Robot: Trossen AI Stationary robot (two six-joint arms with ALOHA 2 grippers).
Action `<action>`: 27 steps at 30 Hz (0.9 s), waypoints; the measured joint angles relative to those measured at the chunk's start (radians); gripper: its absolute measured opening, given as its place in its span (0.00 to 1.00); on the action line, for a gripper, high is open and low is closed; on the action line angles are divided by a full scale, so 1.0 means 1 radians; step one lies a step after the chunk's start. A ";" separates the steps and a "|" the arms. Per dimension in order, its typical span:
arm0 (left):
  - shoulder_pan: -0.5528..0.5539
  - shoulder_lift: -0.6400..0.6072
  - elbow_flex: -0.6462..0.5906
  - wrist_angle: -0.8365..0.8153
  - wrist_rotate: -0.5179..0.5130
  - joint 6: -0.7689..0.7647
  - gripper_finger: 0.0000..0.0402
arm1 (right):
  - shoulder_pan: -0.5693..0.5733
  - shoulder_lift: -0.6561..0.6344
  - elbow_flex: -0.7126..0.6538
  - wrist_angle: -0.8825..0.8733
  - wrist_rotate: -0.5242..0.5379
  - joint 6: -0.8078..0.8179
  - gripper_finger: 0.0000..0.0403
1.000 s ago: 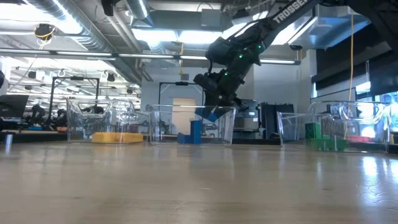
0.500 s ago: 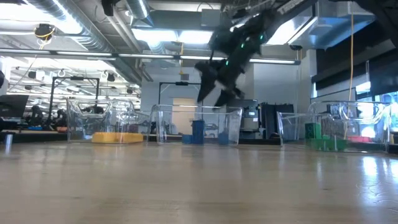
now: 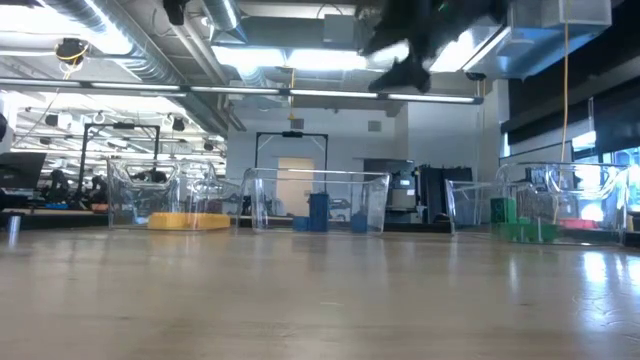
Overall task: Sort & place blocks by color
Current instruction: Return to Home Position
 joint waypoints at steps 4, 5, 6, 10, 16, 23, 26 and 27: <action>0.000 0.000 0.000 -0.004 -0.002 -0.009 0.49 | 0.076 -0.135 -0.134 0.309 0.000 0.044 0.77; 0.000 0.000 0.000 -0.006 -0.006 -0.022 0.49 | 0.090 -0.156 -0.157 0.377 0.011 0.055 0.76; 0.000 0.000 0.000 -0.006 -0.008 -0.030 0.49 | 0.103 -0.172 -0.177 0.426 0.025 0.060 0.75; 0.000 0.000 0.000 -0.007 -0.003 -0.051 0.49 | 0.139 -0.195 -0.195 0.478 0.028 0.018 0.64; 0.000 -0.003 0.000 -0.023 0.011 -0.085 0.41 | 0.166 -0.195 -0.195 0.479 0.029 -0.050 0.49; -0.033 -0.078 -0.008 -0.063 0.053 -0.061 0.06 | 0.168 -0.195 -0.195 0.480 -0.004 -0.044 0.45; -0.046 -0.148 -0.053 -0.075 0.042 -0.048 0.03 | 0.168 -0.195 -0.195 0.480 -0.006 -0.044 0.45; -0.050 -0.173 -0.074 -0.071 0.030 -0.048 0.02 | 0.168 -0.195 -0.195 0.480 -0.006 -0.040 0.45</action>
